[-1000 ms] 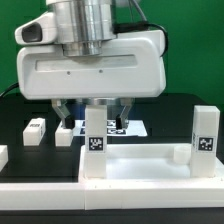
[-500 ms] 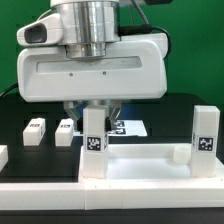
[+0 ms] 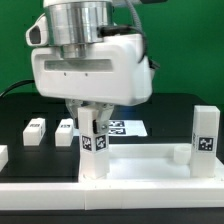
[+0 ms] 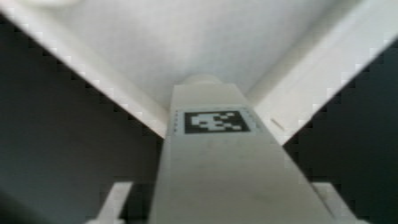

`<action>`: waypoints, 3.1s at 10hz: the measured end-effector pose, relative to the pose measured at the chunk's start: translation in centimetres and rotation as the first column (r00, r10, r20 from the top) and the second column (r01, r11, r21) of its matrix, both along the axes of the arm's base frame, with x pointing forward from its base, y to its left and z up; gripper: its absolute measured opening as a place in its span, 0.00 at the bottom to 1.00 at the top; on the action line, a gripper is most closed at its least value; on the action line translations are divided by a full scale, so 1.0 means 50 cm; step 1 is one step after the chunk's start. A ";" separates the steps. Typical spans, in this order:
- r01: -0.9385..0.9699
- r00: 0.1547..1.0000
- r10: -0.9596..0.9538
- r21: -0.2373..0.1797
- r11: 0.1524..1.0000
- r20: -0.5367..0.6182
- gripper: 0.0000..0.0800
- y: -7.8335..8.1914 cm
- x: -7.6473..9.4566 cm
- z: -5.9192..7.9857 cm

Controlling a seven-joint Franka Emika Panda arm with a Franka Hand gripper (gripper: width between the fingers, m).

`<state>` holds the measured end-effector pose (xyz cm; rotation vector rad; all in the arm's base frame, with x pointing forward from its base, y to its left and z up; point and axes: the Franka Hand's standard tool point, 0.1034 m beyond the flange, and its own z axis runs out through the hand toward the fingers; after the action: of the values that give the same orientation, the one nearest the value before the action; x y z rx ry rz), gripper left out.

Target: Assemble desk

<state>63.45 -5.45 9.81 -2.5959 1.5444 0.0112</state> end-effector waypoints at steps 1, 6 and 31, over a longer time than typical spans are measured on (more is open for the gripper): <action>0.200 0.979 -0.199 0.025 0.980 -0.037 0.36 0.000 0.003 0.000; 0.545 0.837 -0.539 0.047 0.837 -0.098 0.36 -0.001 0.004 -0.001; 0.301 0.954 -0.301 -0.003 0.954 -0.017 0.37 -0.004 0.008 0.000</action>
Offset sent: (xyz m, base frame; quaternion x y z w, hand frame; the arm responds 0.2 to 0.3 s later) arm 0.0145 -0.0044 0.0115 0.0204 -0.0076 0.2300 0.9730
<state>63.87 -5.64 9.79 -2.3373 1.9280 0.0051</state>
